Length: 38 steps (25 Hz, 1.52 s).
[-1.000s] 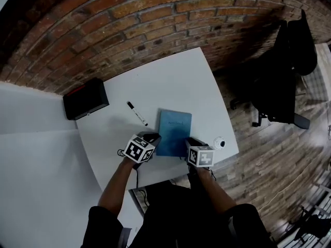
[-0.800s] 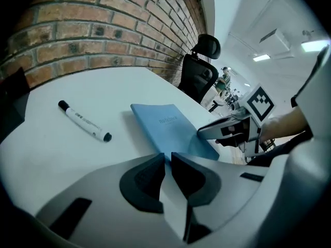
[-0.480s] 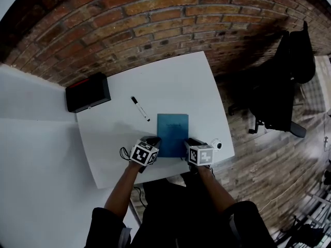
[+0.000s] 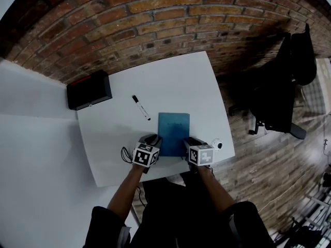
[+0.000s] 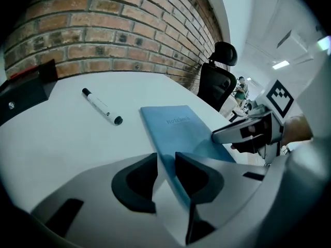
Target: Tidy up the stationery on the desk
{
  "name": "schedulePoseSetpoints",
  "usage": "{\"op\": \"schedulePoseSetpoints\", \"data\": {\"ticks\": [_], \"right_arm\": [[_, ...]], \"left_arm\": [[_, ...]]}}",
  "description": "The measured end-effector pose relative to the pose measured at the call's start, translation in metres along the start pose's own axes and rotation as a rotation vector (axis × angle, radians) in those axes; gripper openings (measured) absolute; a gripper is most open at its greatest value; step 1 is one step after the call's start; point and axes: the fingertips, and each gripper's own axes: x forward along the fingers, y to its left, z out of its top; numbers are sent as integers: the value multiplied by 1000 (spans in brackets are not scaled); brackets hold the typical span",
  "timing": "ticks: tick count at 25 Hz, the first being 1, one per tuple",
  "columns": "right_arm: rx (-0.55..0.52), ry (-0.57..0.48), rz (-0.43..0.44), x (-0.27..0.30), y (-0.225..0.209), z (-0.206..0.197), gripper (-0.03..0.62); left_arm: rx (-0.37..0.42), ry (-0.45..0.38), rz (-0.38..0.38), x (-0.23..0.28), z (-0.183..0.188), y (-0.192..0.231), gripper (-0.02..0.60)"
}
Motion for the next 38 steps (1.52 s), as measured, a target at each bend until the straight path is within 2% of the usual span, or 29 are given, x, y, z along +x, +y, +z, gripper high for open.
{"op": "schedulePoseSetpoints", "data": {"ticks": [7,14,20,30,38], "right_arm": [[15,14,-39,1,-4,0,118],[43,-39,-36,-6,-7,3,68],[56,-43,16,-10,-2,0,51],[-3,-28,114,-27,15,-10,43],[-44,-13,111,-30,38,-9,41]], "left_arm": [[-170,-29,9,2,-1,0,80],[-173,-82,36,-3,1,-1,64],[-200,-98,27,-11,-5,-3,57],[-272,-140,105,-35,-28,-19,52],[-310,-181,136,-59,-34,-12,43]]}}
